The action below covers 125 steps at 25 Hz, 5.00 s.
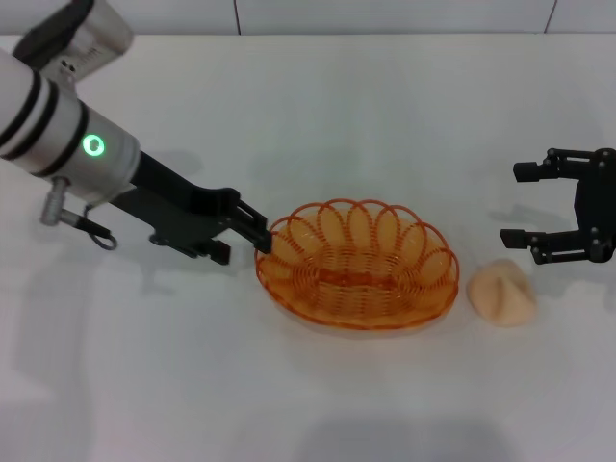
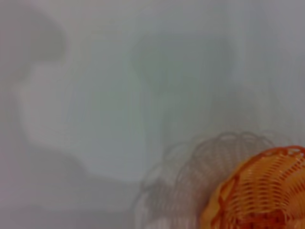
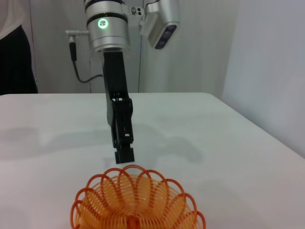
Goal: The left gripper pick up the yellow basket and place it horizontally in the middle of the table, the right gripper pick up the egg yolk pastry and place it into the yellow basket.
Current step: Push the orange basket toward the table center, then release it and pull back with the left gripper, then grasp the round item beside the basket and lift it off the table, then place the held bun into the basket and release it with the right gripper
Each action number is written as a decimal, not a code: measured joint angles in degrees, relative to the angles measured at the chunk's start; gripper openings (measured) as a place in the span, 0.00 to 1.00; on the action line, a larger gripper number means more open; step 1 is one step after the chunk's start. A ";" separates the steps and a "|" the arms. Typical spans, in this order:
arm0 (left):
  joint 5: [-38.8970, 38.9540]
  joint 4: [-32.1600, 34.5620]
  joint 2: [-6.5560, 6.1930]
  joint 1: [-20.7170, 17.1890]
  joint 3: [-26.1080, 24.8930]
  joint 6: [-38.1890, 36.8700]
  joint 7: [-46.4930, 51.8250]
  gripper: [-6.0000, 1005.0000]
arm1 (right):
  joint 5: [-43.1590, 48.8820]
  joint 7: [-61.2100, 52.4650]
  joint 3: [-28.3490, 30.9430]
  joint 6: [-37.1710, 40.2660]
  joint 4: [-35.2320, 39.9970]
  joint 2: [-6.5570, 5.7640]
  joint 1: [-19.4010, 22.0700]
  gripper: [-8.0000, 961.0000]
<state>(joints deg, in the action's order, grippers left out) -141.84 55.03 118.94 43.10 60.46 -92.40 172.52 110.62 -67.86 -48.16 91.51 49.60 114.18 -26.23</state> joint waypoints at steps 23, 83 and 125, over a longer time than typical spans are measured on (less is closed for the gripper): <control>31.84 -0.83 -1.87 -15.34 -12.04 -1.72 -66.88 0.72 | 0.38 -3.02 2.99 3.17 -0.40 -0.28 1.35 0.81; 29.86 -5.76 -7.65 -21.30 -15.54 -17.60 -96.49 0.88 | 13.66 -29.39 -9.73 -2.18 3.76 1.05 -1.73 0.74; 29.79 -4.32 -6.72 -26.30 -15.67 -18.27 -101.67 0.88 | 12.41 -33.91 -5.33 9.51 17.02 -0.83 -5.77 0.08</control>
<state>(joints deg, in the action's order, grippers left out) -112.05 50.71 112.22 16.79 44.79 -110.68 70.85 123.02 -101.77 -53.49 101.01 66.62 113.35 -32.00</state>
